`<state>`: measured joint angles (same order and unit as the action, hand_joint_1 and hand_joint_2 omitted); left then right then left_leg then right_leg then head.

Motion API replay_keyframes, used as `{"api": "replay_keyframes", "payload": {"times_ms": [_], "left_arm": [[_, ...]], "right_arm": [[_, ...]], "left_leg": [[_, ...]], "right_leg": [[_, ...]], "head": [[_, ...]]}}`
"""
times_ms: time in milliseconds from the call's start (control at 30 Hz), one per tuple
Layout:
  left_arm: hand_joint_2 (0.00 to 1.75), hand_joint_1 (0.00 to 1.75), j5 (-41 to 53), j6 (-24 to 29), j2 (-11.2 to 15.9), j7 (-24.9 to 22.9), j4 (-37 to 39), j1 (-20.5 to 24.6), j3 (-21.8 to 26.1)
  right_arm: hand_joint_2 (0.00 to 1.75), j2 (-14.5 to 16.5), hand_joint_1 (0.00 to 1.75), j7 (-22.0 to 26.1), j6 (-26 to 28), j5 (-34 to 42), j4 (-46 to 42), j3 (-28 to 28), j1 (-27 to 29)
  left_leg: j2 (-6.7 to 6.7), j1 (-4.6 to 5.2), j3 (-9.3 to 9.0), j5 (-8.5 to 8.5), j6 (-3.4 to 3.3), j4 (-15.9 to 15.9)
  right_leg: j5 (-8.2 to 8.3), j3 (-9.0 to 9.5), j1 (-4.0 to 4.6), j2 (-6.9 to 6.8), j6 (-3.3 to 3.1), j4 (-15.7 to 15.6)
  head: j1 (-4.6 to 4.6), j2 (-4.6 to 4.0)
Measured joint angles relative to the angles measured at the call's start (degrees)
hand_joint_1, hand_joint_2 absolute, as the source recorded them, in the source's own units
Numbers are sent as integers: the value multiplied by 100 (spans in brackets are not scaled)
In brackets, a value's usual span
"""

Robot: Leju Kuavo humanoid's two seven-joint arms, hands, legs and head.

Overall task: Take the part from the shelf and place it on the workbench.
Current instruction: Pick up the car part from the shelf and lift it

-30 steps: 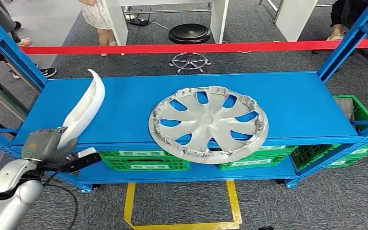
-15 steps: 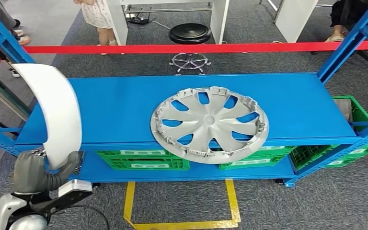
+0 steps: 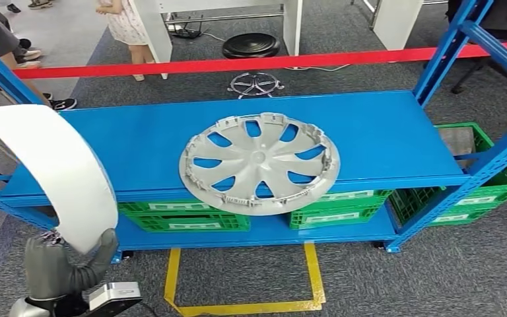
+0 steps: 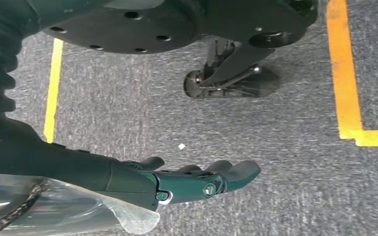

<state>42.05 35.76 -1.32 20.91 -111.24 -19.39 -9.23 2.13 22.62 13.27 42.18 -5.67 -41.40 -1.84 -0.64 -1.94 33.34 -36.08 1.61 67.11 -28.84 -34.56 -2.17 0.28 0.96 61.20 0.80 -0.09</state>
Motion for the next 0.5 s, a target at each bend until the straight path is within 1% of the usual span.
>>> {"api": "replay_keyframes", "payload": {"times_ms": [33,67,100,133,167,200,233,267,300,333,367,400,433,467,500], "left_arm": [[175,175,-35,76,-2,15,2,-10,-21],[175,175,-70,144,-3,26,5,-18,-39],[175,175,-99,202,-4,35,8,-27,-55],[175,175,-129,251,-5,43,10,-34,-69],[175,175,-157,293,-7,54,11,-37,-82],[175,175,-184,326,-9,64,11,-35,-92],[175,175,-213,350,-10,77,11,-31,-99],[175,175,-241,368,-11,91,11,-29,-107],[175,175,-267,379,-11,104,11,-26,-115],[175,175,-289,387,-11,113,12,-27,-123],[175,175,-306,394,-13,120,12,-28,-130],[175,175,-316,397,-17,121,12,-26,-136],[175,175,-322,399,-26,121,13,-25,-143],[175,175,-327,401,-38,121,15,-24,-153],[175,175,-332,402,-48,122,19,-25,-161]], "right_arm": [[175,5,0,11,-19,9,23,0,-1],[175,10,0,20,-37,19,47,-1,-3],[175,16,0,31,-56,32,74,-1,-5],[175,20,0,43,-73,48,101,-1,-7],[175,26,0,56,-89,66,128,0,-12],[175,41,0,73,-110,88,153,1,-19],[175,61,0,92,-133,113,179,1,-26],[175,80,0,112,-161,136,209,1,-33],[175,98,0,128,-190,158,238,0,-37],[175,110,0,143,-210,175,267,-1,-41],[175,117,0,150,-225,186,298,-1,-44],[175,123,0,156,-230,194,324,-2,-53],[175,128,0,161,-230,198,345,-2,-61],[175,128,0,163,-231,202,366,-2,-67],[175,128,0,165,-233,204,381,-2,-72]], "left_leg": [[1,14,114,-212,-18,367],[3,34,180,-339,-48,644],[6,62,170,-360,-96,756],[9,99,64,-274,-163,656],[12,151,-131,-116,-259,363],[15,221,-381,23,-386,-48],[8,280,-607,118,-489,-436],[3,332,-761,188,-553,-724],[-1,370,-832,216,-580,-887],[-6,384,-825,261,-558,-935],[-4,383,-786,346,-534,-986],[-10,368,-746,433,-511,-1046],[-16,344,-686,532,-497,-1104],[-22,318,-610,637,-485,-1158],[-27,305,-527,725,-478,-1173]], "right_leg": [[38,-50,30,-6,-29,-1],[77,-101,66,-12,-53,0],[117,-152,105,-17,-75,0],[159,-200,146,-18,-93,-1],[205,-247,184,-15,-109,-3],[252,-287,207,-13,-122,-6],[302,-316,228,-10,-123,-17],[356,-331,230,-15,-113,-36],[411,-337,219,-25,-92,-58],[474,-339,213,-36,-63,-91],[538,-343,211,-44,-36,-127],[532,-370,214,-40,-7,-138],[421,-418,220,-34,20,-92],[190,-480,223,-27,49,58],[-122,-547,211,-23,77,318]], "head": [[0,0],[2,0],[-1,1],[-1,1],[-1,1],[-5,1],[-10,0],[-10,0],[-7,0],[-3,0],[5,0],[8,0],[2,0],[-6,0],[-14,0]]}}
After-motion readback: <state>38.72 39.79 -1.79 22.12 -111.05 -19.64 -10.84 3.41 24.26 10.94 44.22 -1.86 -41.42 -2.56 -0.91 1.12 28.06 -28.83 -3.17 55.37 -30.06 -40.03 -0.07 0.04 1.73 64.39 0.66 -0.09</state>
